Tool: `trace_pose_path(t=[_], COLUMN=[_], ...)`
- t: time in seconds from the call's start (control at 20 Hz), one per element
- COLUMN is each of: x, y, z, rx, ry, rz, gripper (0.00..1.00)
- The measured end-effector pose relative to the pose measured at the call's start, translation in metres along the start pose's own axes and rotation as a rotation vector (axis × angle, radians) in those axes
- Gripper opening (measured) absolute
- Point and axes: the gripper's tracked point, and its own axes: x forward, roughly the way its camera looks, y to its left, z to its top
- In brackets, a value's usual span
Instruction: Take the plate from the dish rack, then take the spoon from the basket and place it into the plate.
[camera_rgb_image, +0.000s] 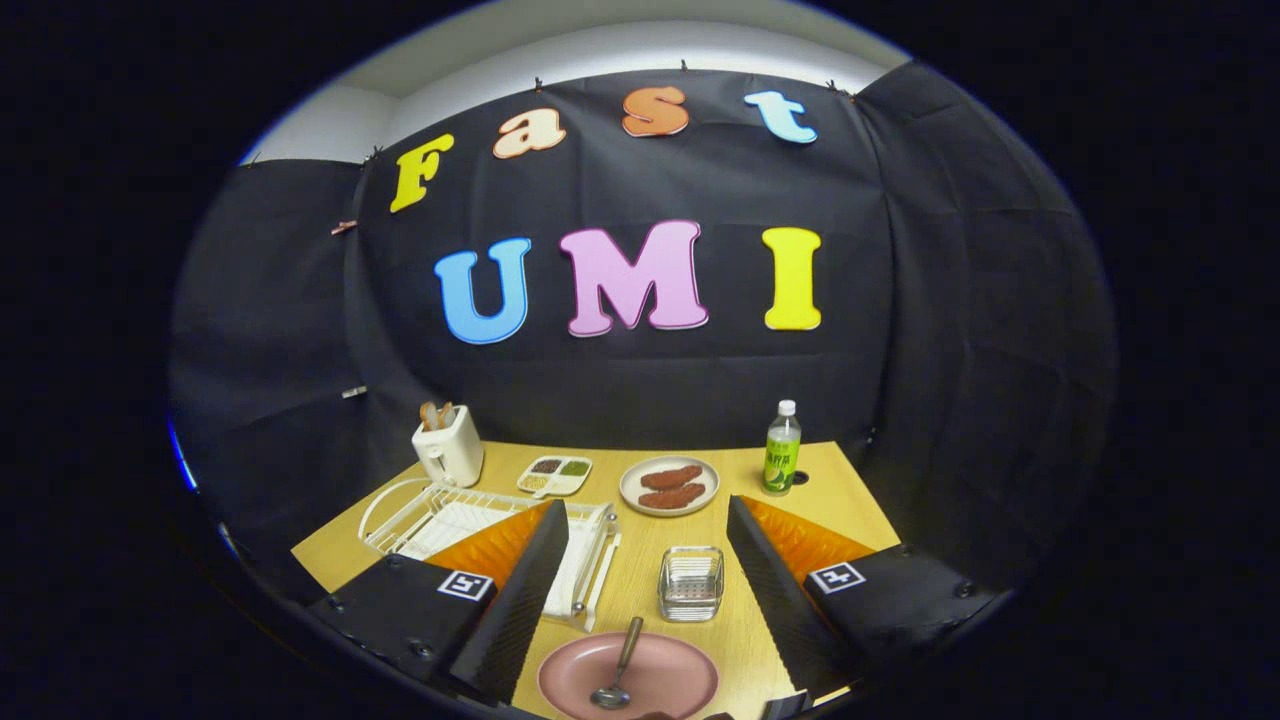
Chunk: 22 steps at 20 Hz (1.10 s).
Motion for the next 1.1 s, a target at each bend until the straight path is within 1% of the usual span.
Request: trace_pose_path(t=[0.1,0.2,0.45,0.55,0.75,1.1], x=[-0.006,-0.019,-0.029,-0.028,-0.029,-0.032], y=[-0.005,-0.002,-0.007,-0.002,0.006,0.02], z=[0.022,0.037,0.042,0.039,0.048,0.045], rx=[-0.031,-0.024,0.001,0.003,-0.018,-0.028], ry=[-0.071,-0.124,-0.163,-0.154,-0.173,-0.16], rz=[-0.048,-0.072,-0.13,-0.13,-0.12,-0.104], gripper=[0.98,0.98,0.98,0.98,0.98,0.98])
